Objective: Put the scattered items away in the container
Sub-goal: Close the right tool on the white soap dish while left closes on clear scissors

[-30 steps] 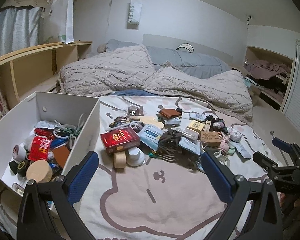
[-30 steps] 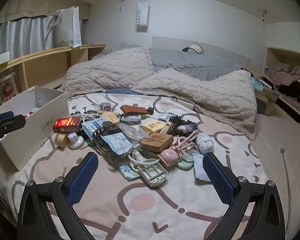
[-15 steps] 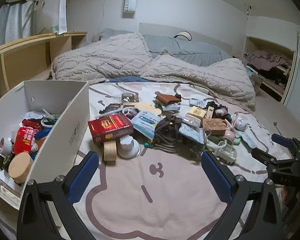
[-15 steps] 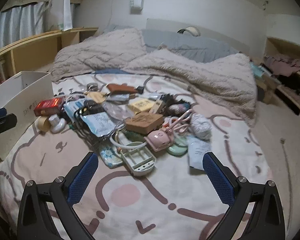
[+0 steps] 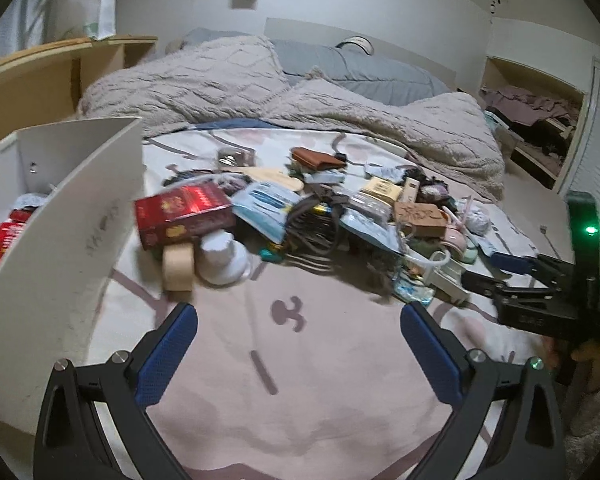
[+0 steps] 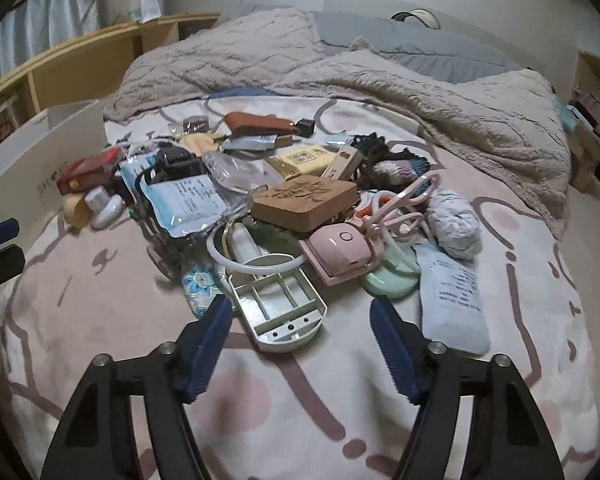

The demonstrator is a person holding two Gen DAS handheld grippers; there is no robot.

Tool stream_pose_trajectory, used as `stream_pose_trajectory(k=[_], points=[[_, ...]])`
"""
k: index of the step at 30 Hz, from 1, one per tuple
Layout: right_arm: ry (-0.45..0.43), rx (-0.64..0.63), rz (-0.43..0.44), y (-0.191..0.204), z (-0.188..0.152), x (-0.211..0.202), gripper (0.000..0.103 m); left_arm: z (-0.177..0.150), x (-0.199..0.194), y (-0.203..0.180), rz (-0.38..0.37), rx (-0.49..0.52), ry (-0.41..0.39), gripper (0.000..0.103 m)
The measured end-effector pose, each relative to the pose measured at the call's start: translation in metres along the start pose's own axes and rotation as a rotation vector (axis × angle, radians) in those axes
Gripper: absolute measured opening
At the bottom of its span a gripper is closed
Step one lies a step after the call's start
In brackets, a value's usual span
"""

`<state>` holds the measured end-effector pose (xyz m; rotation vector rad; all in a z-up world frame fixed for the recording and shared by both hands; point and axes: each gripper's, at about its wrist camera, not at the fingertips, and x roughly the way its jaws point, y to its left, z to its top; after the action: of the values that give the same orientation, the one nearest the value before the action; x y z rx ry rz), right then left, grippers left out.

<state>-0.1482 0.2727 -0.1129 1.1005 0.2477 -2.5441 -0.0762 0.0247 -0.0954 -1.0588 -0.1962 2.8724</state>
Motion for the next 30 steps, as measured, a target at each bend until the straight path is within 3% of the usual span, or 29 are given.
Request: stream_pose_trajectory(k=[5,7,9,13,17,23,28,30], points=[[0.046,-0.026,0.053,0.002,0.000,0.021,0.071,0.007,0.014,-0.012,-0.099,0.022,0.017,0.101],[0.063,-0.034,0.056,0.003,-0.002,0.027,0.070,0.011,0.020,-0.017,-0.127,0.036,0.027,0.096],[0.077,-0.038,0.064,0.003,-0.004,0.032,0.056,0.015,0.029,-0.024,-0.147,0.059,0.044,0.091],[0.071,-0.032,0.088,0.002,-0.006,0.031,0.055,0.021,0.045,-0.037,-0.179,0.106,0.075,0.091],[0.057,-0.031,0.099,0.001,-0.008,0.030,0.055,0.026,0.065,-0.051,-0.133,0.168,0.122,0.080],[0.045,-0.024,0.107,0.000,-0.011,0.033,0.054,0.027,0.098,-0.063,-0.119,0.204,0.175,0.078],[0.040,-0.019,0.113,-0.001,-0.012,0.034,0.054,0.026,0.120,-0.070,-0.113,0.226,0.211,0.058],[0.036,-0.024,0.108,0.000,-0.013,0.034,0.054,0.025,0.126,-0.069,-0.113,0.221,0.225,0.036]])
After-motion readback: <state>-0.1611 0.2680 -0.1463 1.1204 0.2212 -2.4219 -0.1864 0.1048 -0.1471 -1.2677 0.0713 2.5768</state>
